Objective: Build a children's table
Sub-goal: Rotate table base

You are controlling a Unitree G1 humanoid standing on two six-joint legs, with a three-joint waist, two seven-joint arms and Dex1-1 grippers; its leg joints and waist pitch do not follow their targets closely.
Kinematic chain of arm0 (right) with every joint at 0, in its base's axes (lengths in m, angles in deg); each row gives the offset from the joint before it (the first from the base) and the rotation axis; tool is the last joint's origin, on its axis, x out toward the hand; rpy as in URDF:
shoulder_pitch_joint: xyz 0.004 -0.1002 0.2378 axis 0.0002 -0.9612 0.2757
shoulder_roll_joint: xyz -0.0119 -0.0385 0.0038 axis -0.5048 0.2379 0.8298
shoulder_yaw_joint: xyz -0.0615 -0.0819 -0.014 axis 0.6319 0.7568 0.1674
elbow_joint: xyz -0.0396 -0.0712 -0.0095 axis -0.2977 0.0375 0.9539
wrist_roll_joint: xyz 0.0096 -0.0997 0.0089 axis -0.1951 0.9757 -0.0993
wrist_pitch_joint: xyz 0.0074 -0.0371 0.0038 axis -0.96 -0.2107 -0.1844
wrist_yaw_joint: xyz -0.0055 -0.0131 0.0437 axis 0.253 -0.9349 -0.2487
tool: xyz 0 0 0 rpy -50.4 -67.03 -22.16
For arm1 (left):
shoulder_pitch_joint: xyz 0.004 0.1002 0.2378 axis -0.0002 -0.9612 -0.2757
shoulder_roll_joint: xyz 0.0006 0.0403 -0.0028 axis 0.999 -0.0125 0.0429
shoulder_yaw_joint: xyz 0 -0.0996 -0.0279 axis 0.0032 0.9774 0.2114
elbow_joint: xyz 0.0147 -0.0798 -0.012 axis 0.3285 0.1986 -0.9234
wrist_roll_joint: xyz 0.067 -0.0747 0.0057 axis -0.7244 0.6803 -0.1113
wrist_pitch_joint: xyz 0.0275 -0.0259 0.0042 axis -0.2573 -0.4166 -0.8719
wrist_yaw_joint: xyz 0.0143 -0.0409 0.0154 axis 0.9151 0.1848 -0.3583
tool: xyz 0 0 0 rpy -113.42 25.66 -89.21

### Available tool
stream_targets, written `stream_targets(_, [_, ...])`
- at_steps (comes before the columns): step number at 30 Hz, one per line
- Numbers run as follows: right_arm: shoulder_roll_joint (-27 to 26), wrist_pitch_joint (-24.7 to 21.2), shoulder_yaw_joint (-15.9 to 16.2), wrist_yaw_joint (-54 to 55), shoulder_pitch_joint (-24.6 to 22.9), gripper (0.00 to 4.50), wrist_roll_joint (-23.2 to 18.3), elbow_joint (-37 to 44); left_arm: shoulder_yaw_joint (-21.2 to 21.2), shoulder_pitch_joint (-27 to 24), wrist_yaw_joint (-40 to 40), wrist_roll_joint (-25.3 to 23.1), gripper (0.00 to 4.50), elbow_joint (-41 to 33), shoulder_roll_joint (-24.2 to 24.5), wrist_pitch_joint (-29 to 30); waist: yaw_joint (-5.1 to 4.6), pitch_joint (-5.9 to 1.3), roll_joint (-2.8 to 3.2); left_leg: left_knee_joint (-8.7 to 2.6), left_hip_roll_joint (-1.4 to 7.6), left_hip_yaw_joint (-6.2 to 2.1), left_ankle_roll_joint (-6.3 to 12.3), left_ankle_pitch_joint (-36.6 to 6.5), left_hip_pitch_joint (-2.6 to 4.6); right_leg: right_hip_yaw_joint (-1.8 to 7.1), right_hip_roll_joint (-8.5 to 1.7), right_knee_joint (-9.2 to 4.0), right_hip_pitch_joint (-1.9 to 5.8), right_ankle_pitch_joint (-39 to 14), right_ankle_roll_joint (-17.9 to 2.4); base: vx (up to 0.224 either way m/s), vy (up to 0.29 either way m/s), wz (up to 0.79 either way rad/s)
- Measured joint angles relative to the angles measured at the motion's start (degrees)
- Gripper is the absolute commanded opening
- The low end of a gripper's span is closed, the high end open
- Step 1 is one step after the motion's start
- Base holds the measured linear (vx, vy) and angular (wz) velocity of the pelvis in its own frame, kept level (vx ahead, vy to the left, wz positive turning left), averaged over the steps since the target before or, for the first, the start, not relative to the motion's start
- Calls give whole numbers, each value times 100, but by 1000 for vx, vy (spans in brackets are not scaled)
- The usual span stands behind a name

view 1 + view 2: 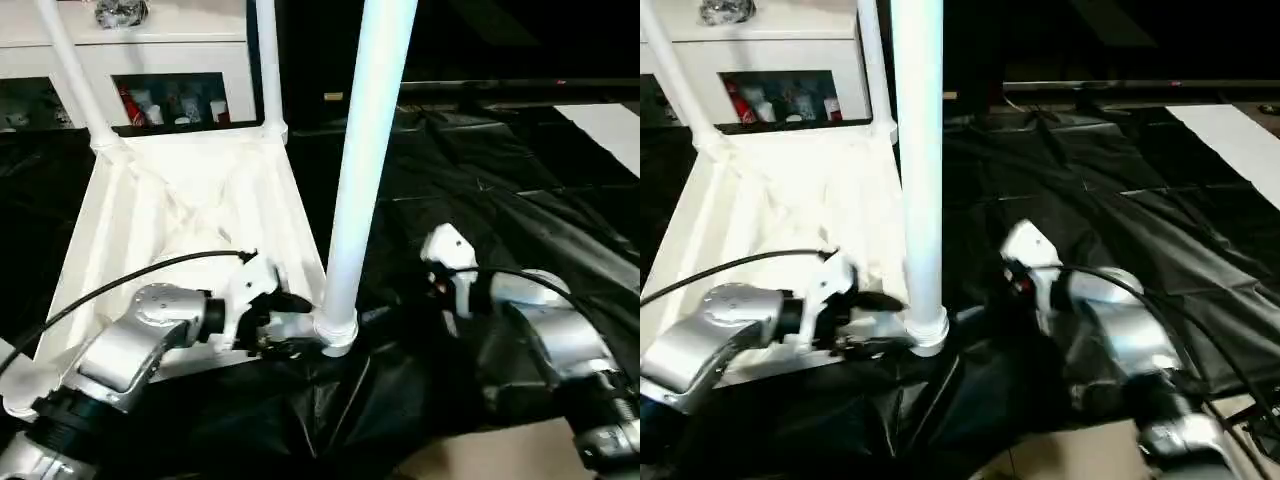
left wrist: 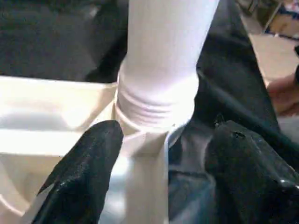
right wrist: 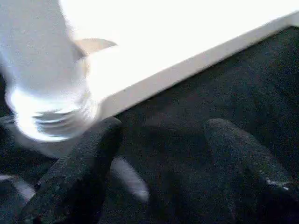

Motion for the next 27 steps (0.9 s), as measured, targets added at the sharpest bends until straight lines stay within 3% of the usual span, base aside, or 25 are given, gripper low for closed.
stream_targets(6, [440, -495, 63, -420, -328, 328, -234, 736, -33, 57, -106, -117, 287, 49, 82, 50, 8, -7, 10, -1, 0, -1, 0, 0, 8, 0, 1, 0, 6, -5, 9, 0, 0, 0])
stream_targets(8, [455, -522, 60, -441, -370, 328, -247, 815, -47, 55, -132, -162, 254, 64, 103, 103, 3, -10, 16, -1, 0, 0, 0, 0, 7, 0, 1, 0, 5, -6, 10, 0, 0, 0])
stream_targets(27, [564, -745, 60, -458, -497, 328, -327, 1201, -36, -147, -146, -325, 99, 130, 274, 177, 32, -10, 23, -1, 0, -1, 0, 0, 6, 0, 0, 0, 5, -6, 13, 0, 0, 0])
